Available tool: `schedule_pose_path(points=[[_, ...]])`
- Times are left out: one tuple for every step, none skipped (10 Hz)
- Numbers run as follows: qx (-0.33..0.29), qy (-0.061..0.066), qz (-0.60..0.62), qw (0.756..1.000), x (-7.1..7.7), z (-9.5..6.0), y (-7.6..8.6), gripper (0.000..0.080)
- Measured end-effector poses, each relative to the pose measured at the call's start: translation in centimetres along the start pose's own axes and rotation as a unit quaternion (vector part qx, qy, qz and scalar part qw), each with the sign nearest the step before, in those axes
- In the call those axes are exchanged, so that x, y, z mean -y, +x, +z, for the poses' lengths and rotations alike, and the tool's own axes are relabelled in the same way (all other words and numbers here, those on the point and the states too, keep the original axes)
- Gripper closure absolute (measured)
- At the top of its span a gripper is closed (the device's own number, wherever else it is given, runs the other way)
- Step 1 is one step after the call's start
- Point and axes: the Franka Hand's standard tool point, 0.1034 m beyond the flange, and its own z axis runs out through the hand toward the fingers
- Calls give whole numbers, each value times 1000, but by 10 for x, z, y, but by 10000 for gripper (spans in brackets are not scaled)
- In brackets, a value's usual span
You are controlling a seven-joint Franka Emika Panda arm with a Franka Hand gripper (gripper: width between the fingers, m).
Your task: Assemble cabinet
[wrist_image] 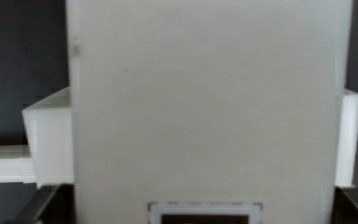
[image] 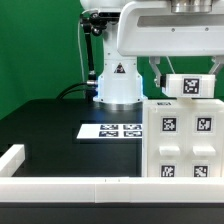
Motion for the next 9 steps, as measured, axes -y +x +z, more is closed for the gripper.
schedule_pose_path(points=[[0, 0, 0, 1000, 0, 0, 0, 249], [0, 1, 7, 1000, 0, 0, 0, 249], [0, 1, 20, 1000, 0, 0, 0, 249], [2, 4, 62, 998, -1, 0, 0, 249], [5, 14, 145, 989, -1, 1, 0, 249], [9, 25, 224, 974, 0, 1, 0, 249], [15, 43, 293, 955, 1, 1, 1, 249], [18, 53, 335, 941, 1, 1, 2, 249], [19, 53, 358, 932, 3, 1, 2, 249]])
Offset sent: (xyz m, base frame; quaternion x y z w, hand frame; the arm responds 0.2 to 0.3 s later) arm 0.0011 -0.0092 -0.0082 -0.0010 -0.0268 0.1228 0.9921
